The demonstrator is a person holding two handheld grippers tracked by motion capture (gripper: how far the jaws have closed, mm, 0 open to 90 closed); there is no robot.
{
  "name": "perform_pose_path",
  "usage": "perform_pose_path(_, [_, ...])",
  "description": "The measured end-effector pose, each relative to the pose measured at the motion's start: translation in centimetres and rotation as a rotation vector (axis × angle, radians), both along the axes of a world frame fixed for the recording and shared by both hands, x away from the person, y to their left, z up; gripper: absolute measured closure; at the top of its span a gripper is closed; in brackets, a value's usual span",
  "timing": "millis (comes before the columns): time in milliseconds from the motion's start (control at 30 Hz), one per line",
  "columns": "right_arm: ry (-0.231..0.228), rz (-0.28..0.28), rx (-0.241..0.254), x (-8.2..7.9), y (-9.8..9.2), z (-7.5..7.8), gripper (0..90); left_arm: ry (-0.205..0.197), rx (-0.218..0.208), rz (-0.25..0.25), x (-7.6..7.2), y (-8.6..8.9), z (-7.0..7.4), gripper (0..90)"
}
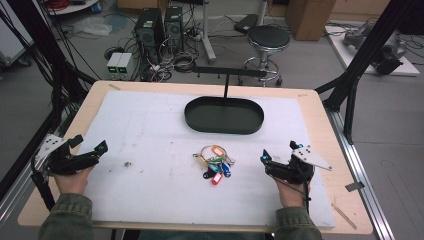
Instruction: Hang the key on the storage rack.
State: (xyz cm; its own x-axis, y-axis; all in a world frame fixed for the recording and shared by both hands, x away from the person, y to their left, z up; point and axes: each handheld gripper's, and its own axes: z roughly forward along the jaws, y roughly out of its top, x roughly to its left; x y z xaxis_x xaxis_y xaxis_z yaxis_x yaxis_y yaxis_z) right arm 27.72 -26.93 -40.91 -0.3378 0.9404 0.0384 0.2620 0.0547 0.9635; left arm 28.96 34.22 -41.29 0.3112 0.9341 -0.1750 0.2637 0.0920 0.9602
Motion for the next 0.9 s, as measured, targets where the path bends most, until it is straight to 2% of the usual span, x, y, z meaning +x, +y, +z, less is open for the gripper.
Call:
perform_pose_path(300, [0.015,0.026,-0.024,0.2,0.4,-0.3,0.6,0.005,0.003,-0.008,0.1,-0.1,0.0,1.7])
perform_pose_path(467, [0.026,0.034,-0.017,0.2,0.5,-0.3,0.7,0.004,0.000,-0.006,0.0,-0.1,0.0,1.7])
perform_pose_path(633, [0.037,0.067,-0.043,0.3,0.9,-0.4,0.7,0.002,0.004,-0.007,0.0,-0.1,0.0,1.7])
perform_pose_path(900, [0.070,0.110,-0.023,0.6,1.6,-0.3,0.7,0.007,0.006,-0.007,0.0,-0.2,0.0,1.7])
